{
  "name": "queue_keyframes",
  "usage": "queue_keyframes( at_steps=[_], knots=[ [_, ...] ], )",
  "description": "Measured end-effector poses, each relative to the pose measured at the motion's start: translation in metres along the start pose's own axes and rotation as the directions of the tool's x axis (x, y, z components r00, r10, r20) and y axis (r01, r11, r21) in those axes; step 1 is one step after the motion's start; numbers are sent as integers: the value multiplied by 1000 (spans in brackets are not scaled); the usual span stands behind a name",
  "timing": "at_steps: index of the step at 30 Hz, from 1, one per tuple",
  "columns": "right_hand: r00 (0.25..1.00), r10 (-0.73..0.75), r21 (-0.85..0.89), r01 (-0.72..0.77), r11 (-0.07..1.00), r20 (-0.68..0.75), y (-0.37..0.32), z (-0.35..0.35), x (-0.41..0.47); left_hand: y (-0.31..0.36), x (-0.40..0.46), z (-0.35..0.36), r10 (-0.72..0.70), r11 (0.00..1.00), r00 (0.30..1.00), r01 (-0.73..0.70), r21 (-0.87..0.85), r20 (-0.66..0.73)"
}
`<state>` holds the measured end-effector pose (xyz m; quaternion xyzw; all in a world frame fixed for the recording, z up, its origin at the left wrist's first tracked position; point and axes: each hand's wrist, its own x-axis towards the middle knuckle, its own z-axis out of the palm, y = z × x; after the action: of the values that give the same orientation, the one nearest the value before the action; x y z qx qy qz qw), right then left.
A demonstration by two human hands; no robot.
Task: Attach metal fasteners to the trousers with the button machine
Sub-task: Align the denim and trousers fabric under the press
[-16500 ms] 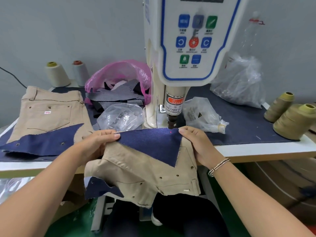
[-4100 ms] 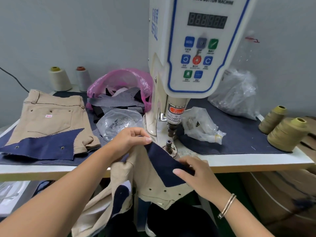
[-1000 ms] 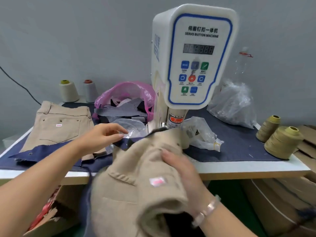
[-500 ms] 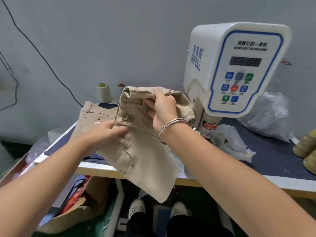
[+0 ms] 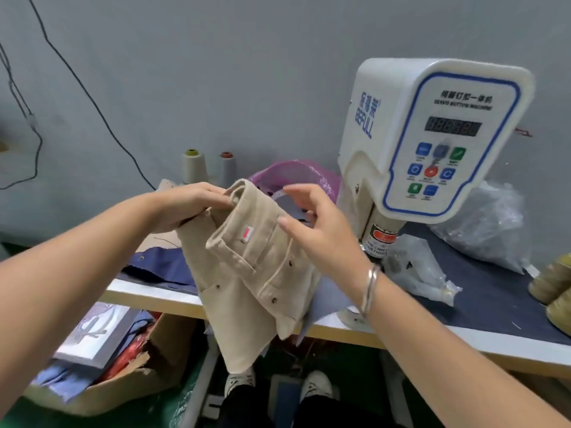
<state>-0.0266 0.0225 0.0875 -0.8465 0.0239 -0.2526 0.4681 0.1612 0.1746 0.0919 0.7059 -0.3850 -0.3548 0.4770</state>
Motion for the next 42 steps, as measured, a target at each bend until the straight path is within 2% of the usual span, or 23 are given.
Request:
queue_keyframes(
  at_steps=[2, 3, 5, 8, 9, 10, 12, 14, 15, 17, 18, 20, 23, 28, 30, 31, 33, 35, 36, 38, 40, 41, 42],
  knots=[
    [967, 146, -94, -129, 987, 208, 12, -2, 26, 8, -3, 0, 17, 999, 999, -18, 42, 35],
    [917, 225, -119, -196, 973, 329, 14, 0, 33, 10, -4, -1, 20, 998, 999, -21, 59, 25],
    [855, 259, -110, -234, 966, 449, 23, 11, 32, 12, -10, -2, -12, 989, 1000, 10, 150, 12],
    [947, 185, -35, -182, 983, 261, 34, 30, 25, 12, -21, -6, -124, 888, 991, 130, 441, -43],
    [966, 182, 43, -193, 980, 182, 38, 34, 23, 11, -26, -10, -147, 879, 988, 153, 451, -48],
    [971, 210, 160, -227, 961, 117, 38, 35, 22, 7, -31, -15, -156, 917, 987, 161, 365, -41],
    [944, 327, 353, -318, 880, 34, 38, 35, 23, -4, -42, -22, -115, 993, 993, 114, -29, -26],
    [900, 435, 452, -386, 804, -4, 40, 35, 26, -17, -41, -15, -61, 944, 997, 41, -327, -51],
    [882, 470, 501, -396, 770, -26, 41, 37, 30, -23, -38, -3, -34, 931, 994, -8, -366, -106],
    [840, 540, 567, -421, 708, -52, 40, 45, 38, -26, -26, 27, -22, 951, 921, -101, -293, -388],
    [815, 580, 577, -465, 671, -19, 38, 51, 41, -27, -20, 38, -18, 957, 901, -110, -267, -434],
    [777, 617, 592, -558, 582, 126, 34, 64, 46, -31, -14, 53, -23, 977, 945, -48, -208, -325],
    [783, 596, 609, -563, 559, 177, 31, 72, 52, -33, -10, 47, 3, 988, 891, -73, -136, -454],
    [898, 430, 406, -360, 840, -92, 23, 57, 79, -9, -6, -12, 107, 962, 860, -217, -168, -499],
    [922, 360, 242, -321, 916, -142, 16, 61, 97, -5, 4, -52, 103, 980, 818, -181, -83, -566],
    [932, 337, 154, -316, 936, -134, 14, 67, 105, -9, 10, -73, 83, 995, 790, -100, 7, -608],
    [946, 320, -33, -321, 946, -46, 23, 83, 116, -27, 20, -108, 40, 972, 713, 135, 193, -700],
    [939, 334, -228, -310, 923, 78, 44, 100, 117, -54, 26, -125, -9, 907, 694, 308, 286, -720],
    [931, 343, -289, -297, 910, 124, 56, 108, 115, -72, 31, -127, -34, 873, 712, 363, 326, -702],
    [920, 326, -356, -237, 904, 216, 78, 126, 106, -108, 41, -119, -96, 761, 798, 444, 473, -595],
    [901, 257, -448, -80, 891, 349, 95, 144, 91, -136, 47, -105, -188, 629, 857, 481, 611, -481],
    [884, 230, -491, 0, 871, 407, 103, 152, 83, -142, 47, -100, -210, 599, 863, 485, 637, -459],
    [875, 209, -527, 61, 848, 436, 109, 157, 77, -147, 47, -99, -214, 618, 863, 483, 620, -457]
  ],
)
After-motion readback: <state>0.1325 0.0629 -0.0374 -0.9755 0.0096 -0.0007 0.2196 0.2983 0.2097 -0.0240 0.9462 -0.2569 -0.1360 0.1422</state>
